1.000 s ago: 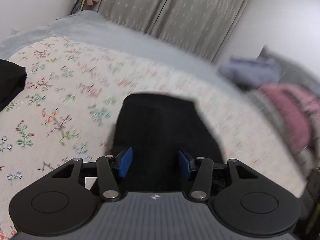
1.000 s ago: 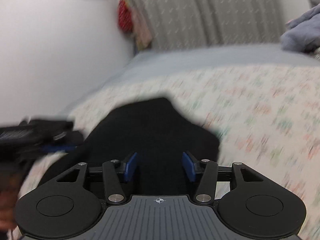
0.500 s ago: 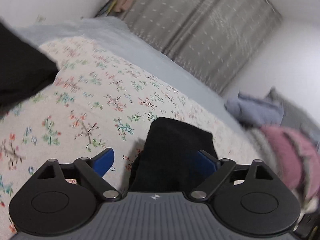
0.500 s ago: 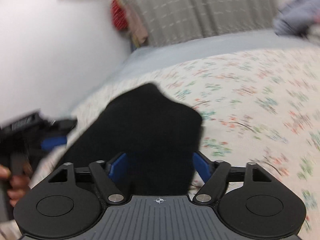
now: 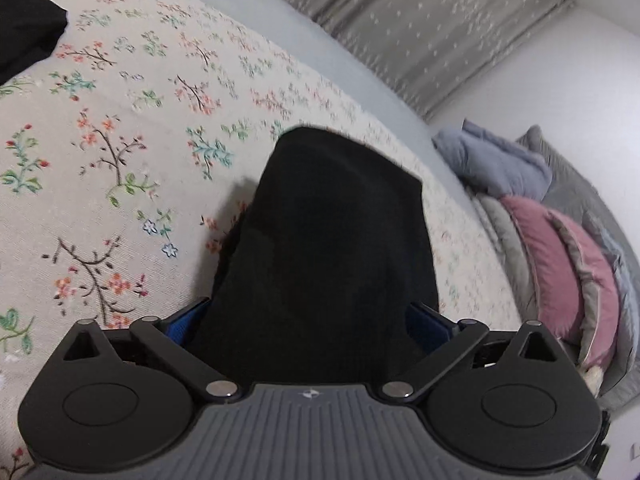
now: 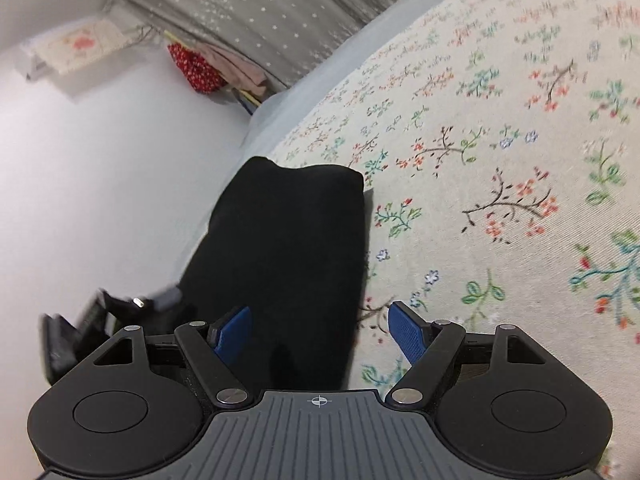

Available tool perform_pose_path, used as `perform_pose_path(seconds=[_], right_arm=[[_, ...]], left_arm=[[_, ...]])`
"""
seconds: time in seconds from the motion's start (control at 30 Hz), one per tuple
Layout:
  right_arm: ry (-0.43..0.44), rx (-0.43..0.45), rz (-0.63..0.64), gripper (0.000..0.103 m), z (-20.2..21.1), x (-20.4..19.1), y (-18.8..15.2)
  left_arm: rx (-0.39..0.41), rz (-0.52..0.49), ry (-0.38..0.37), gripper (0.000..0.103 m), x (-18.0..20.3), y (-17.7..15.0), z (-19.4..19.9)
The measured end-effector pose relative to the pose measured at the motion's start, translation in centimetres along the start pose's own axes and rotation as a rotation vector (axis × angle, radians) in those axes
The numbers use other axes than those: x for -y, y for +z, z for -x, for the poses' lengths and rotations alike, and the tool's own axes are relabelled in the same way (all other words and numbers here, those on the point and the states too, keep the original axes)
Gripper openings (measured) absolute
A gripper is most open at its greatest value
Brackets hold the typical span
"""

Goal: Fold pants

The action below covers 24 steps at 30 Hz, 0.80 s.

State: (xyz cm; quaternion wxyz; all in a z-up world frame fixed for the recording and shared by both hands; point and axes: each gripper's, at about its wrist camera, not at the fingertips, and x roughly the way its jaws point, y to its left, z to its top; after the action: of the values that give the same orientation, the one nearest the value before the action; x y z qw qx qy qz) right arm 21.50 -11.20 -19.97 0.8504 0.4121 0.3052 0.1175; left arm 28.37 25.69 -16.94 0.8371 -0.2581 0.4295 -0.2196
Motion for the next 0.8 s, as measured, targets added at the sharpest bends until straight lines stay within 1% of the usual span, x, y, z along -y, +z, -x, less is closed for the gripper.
perform_pose_path(seconds=[0.07, 0.13, 0.3, 0.47, 0.5, 0.53, 0.57, 0.6, 0.63, 0.67, 0.73, 0.77, 0.8], right_arm=[[0.002, -0.002, 0.013, 0.077, -0.5, -0.2, 0.0], [0.002, -0.006, 0.037, 0.077, -0.8, -0.7, -0.2], [0.025, -0.006, 0.024, 0.078, -2.4, -1.3, -0.2], [-0.032, 0.009, 0.095, 0.078, -4.5, -3.5, -0.9], [-0.039, 0.01, 0.098, 0.075, -4.8, -3.8, -1.0], [-0.05, 0.011, 0.099, 0.058, -5.0, -4.0, -1.0], [-0.056, 0.008, 0.1, 0.046, -5.0, -4.1, -0.9], [-0.044, 0.007, 0.099, 0.033, -4.9, -4.3, -0.6], [-0.041, 0.008, 0.109, 0.024, -4.8, -4.5, -0.3], [-0.041, 0.009, 0.134, 0.022, -4.5, -5.1, 0.1], [-0.038, 0.018, 0.198, 0.021, -3.9, -6.3, 0.7], [-0.028, 0.024, 0.228, 0.021, -3.4, -7.0, 1.3], [-0.001, 0.031, 0.238, 0.02, -2.8, -7.5, 2.0]], left_arm=[[-0.004, -0.015, 0.02, 0.102, 0.3, 0.1, -0.5], [-0.008, -0.011, 0.021, 0.102, 0.0, 0.2, -0.8], [-0.018, 0.009, -0.005, 0.103, -1.5, 0.4, -1.2], [-0.009, 0.014, -0.009, 0.103, -1.6, 0.1, -1.3], [-0.005, 0.012, 0.001, 0.103, -1.4, 0.0, -1.4], [0.002, 0.013, 0.018, 0.101, -1.1, -0.2, -1.1], [0.009, 0.004, 0.039, 0.099, -0.5, -0.4, -1.0], [0.016, -0.003, 0.051, 0.092, 0.0, -0.5, -0.9], [0.023, 0.002, 0.052, 0.086, 0.3, -0.5, -0.8], [0.036, 0.011, 0.045, 0.081, 0.5, -0.5, -0.6], [0.058, 0.029, 0.023, 0.068, 0.9, -0.4, -0.1], [0.064, 0.047, 0.008, 0.065, 1.2, -0.3, 0.1], [0.073, 0.065, -0.021, 0.058, 1.5, -0.2, 0.3]])
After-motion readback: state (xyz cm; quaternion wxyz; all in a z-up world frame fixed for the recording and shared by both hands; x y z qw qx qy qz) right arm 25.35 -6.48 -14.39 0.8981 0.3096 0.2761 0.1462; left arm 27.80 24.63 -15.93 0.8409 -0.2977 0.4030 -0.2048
